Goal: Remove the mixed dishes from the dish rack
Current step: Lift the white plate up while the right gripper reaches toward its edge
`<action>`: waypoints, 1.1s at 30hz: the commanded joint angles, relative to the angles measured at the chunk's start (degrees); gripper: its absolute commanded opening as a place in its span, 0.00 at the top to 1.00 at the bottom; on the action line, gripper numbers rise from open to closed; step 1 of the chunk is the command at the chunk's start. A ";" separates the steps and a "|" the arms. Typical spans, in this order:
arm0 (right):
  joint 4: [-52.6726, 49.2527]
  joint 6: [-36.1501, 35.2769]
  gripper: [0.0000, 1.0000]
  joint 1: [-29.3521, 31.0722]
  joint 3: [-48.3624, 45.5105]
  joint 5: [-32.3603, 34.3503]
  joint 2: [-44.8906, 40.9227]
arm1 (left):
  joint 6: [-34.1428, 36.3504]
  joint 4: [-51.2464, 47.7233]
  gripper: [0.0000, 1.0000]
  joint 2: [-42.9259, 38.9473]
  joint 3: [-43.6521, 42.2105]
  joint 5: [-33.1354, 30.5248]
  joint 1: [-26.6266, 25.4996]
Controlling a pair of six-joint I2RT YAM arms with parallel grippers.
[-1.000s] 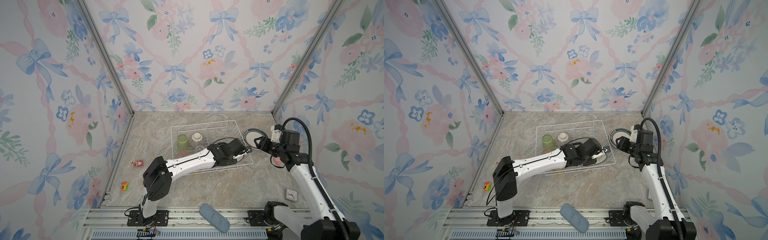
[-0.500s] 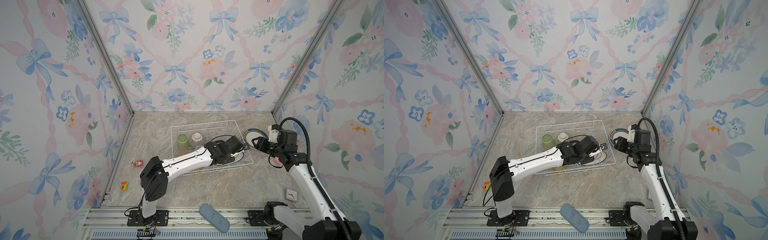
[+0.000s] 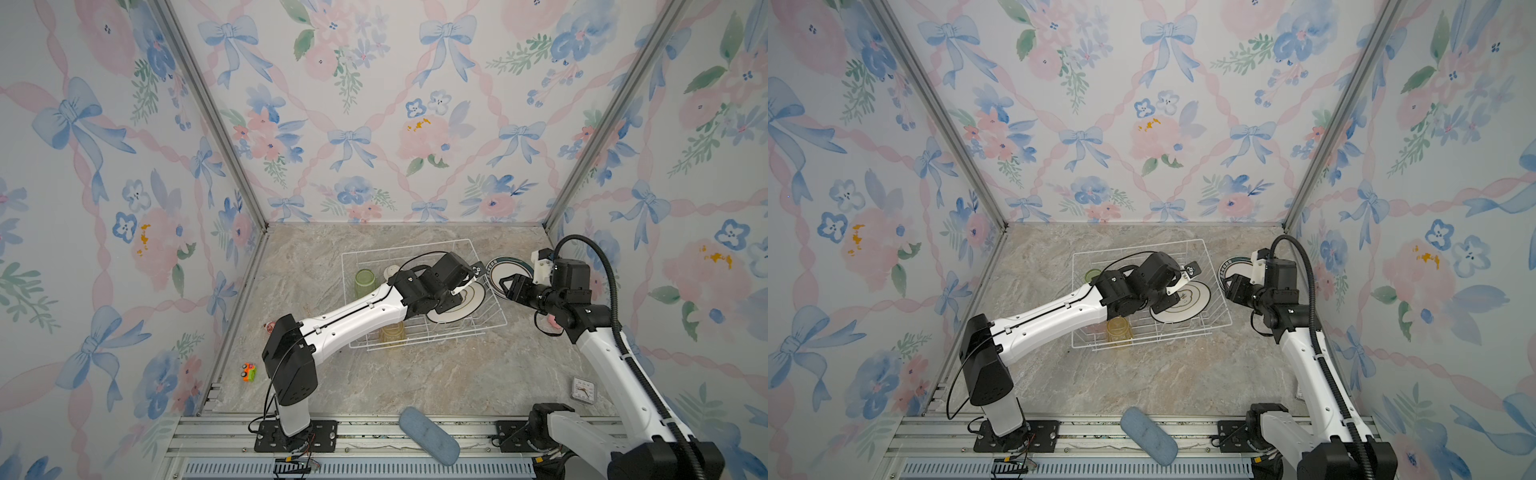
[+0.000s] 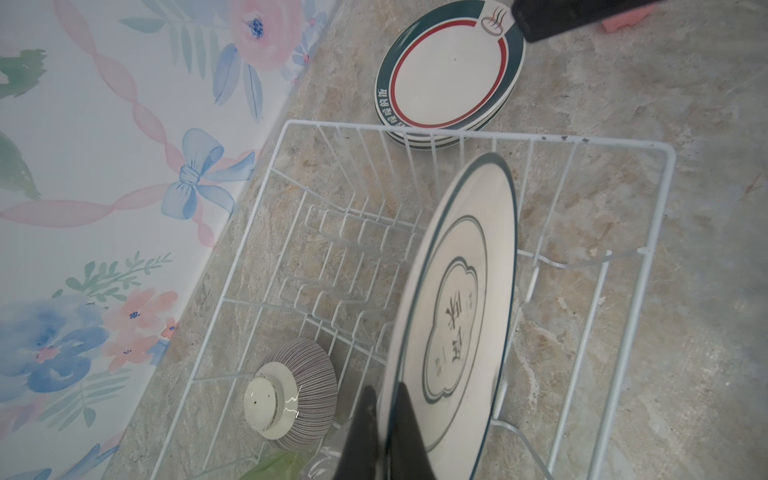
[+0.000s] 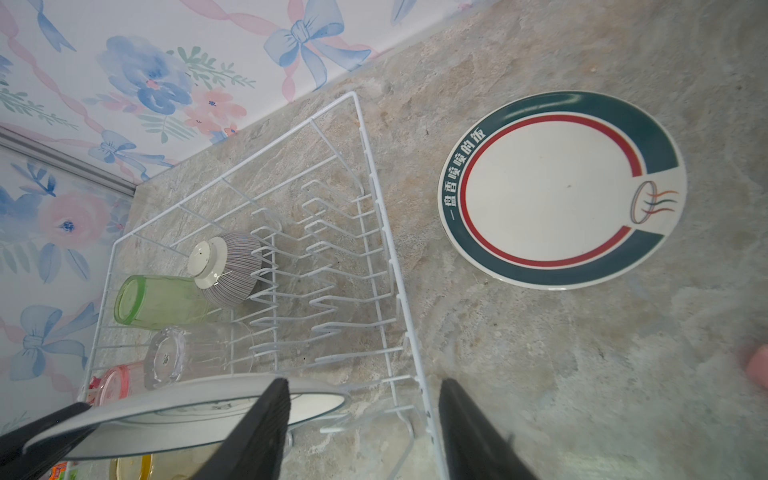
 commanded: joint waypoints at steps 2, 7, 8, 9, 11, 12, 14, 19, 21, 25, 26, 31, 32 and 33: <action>1.21 -1.21 0.40 0.52 0.12 -1.52 -1.36 | -3.44 4.02 1.00 -3.36 1.48 6.58 2.80; 1.42 -1.70 0.39 0.57 -0.17 -2.25 -1.96 | -4.74 5.14 1.00 -4.28 1.11 9.47 5.64; 1.45 -1.79 0.39 0.57 -0.16 -2.41 -2.01 | -5.24 5.43 1.00 -4.61 0.88 10.59 6.33; 1.67 -1.90 0.39 0.57 -0.26 -2.90 -1.99 | -5.85 5.85 1.00 -4.95 0.45 12.02 7.21; 2.27 -1.93 0.39 0.50 -0.56 -4.25 -2.01 | -6.99 7.13 1.00 -5.87 -0.85 14.62 8.83; 2.84 -1.83 0.39 0.46 -0.77 -5.19 -2.00 | -7.76 7.96 1.00 -6.51 -1.71 16.07 9.70; 4.03 -1.66 0.39 0.41 -1.27 -7.52 -1.86 | -9.42 9.78 1.00 -7.77 -3.62 19.14 11.55; 8.96 -0.17 0.39 0.13 -2.71 -18.19 -0.34 | -13.55 15.12 1.00 -10.57 -8.83 27.49 16.08; 11.23 0.81 0.40 0.13 -3.52 -21.07 0.24 | -15.07 17.38 1.00 -11.41 -11.22 30.71 17.79; 15.20 2.33 0.41 0.13 -5.35 -25.41 1.06 | -19.27 23.61 1.00 -13.28 -16.11 37.58 21.32; 15.81 2.45 0.41 0.08 -5.70 -26.15 1.40 | -20.27 24.93 1.00 -13.58 -17.14 39.04 22.18; 19.35 3.55 0.43 0.29 -7.65 -29.16 3.78 | -25.41 32.26 1.00 -14.30 -22.11 46.26 25.60; 20.38 3.93 0.43 0.38 -7.95 -29.23 4.28 | -26.19 33.49 1.00 -14.30 -22.79 47.36 26.00; 21.49 4.29 0.43 0.64 -8.33 -30.90 4.88 | -26.95 34.53 1.00 -14.26 -23.41 48.19 26.38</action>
